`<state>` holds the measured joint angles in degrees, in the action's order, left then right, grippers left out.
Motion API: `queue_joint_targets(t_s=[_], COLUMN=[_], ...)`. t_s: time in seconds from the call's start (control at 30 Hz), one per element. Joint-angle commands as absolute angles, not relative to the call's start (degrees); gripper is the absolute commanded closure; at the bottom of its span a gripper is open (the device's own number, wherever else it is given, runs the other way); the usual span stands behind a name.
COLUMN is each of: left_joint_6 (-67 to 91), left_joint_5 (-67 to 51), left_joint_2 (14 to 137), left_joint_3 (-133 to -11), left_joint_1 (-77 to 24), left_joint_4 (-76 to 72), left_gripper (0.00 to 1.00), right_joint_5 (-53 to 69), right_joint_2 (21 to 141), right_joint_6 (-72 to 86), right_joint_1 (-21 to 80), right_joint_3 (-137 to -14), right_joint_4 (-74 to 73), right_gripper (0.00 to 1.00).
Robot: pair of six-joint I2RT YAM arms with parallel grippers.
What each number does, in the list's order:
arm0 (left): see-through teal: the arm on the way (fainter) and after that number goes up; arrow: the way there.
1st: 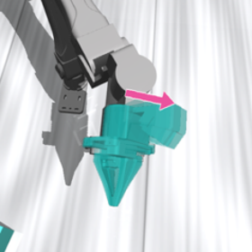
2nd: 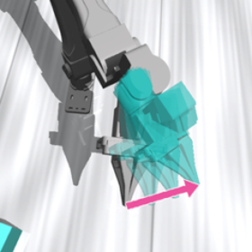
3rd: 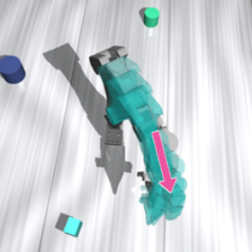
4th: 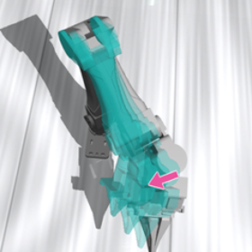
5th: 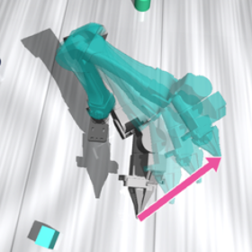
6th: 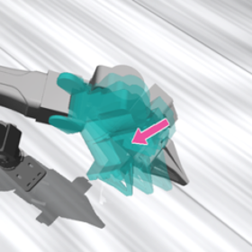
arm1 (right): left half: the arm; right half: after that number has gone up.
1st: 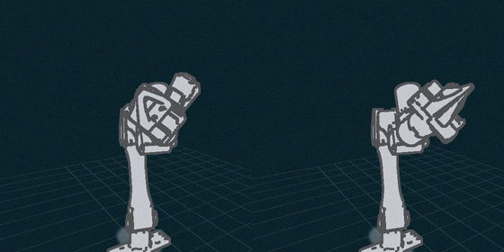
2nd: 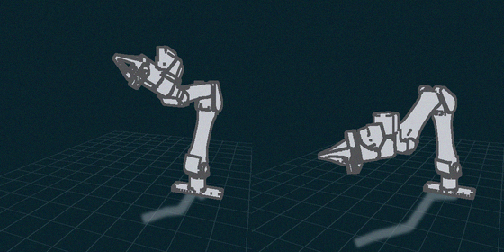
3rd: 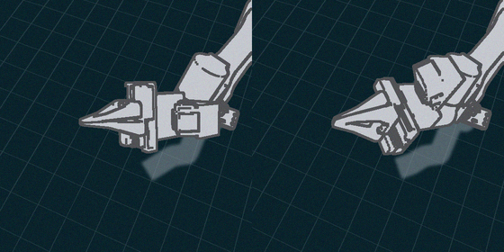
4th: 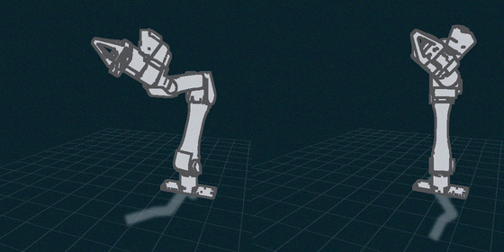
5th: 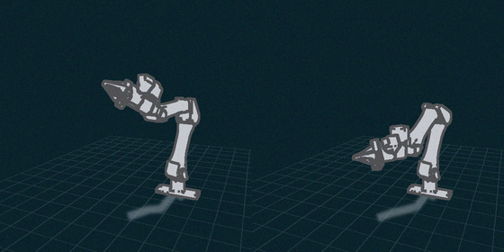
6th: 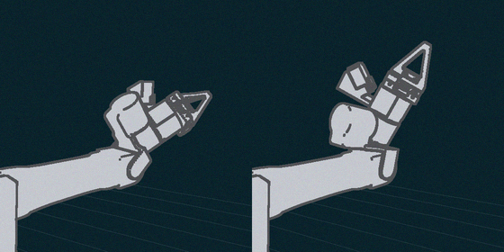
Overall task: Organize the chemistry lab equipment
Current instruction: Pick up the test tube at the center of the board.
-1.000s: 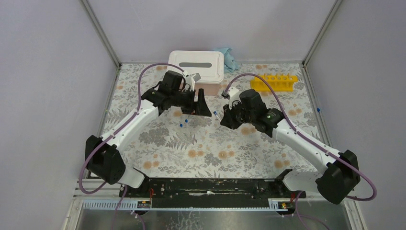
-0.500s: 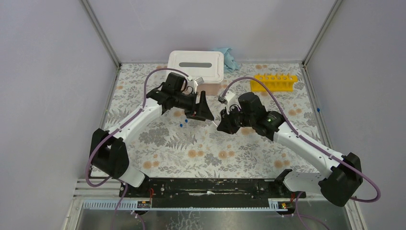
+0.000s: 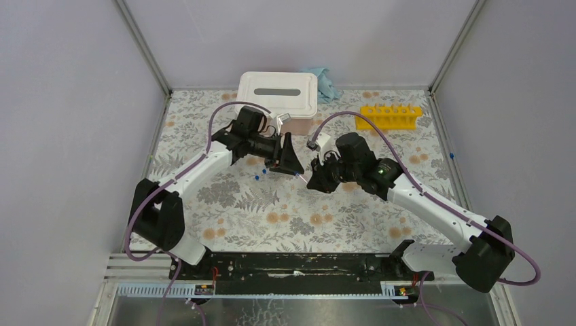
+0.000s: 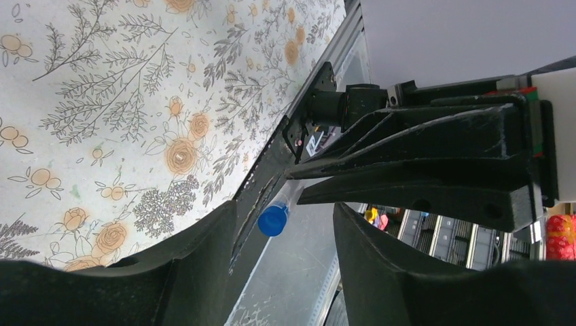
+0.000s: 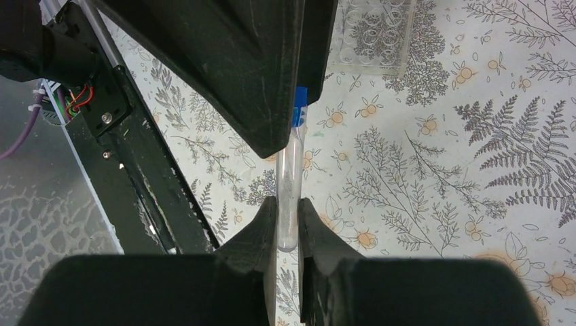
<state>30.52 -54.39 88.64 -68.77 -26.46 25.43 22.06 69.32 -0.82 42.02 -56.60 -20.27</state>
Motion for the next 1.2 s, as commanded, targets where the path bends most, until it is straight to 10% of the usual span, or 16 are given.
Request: queue_joint_targets(t_s=[0.0, 1.17], left_joint_6=[30.8, 28.8], left_joint_5=[-58.2, -62.2], left_joint_2=[89.2, 91.8], left_joint_3=[-67.7, -67.7], left_joint_1=[-26.0, -24.0], left_joint_4=[22.5, 20.9], left_gripper=[0.41, 0.82], right_joint_5=[23.2, 23.1], right_joint_2=[68.3, 73.5], right_joint_6=[-1.8, -2.9], right_joint_1=[42.7, 42.9], right_joint_3=[-58.8, -60.5], right_joint_4=[-18.7, -16.2], right_gripper=[0.99, 0.88])
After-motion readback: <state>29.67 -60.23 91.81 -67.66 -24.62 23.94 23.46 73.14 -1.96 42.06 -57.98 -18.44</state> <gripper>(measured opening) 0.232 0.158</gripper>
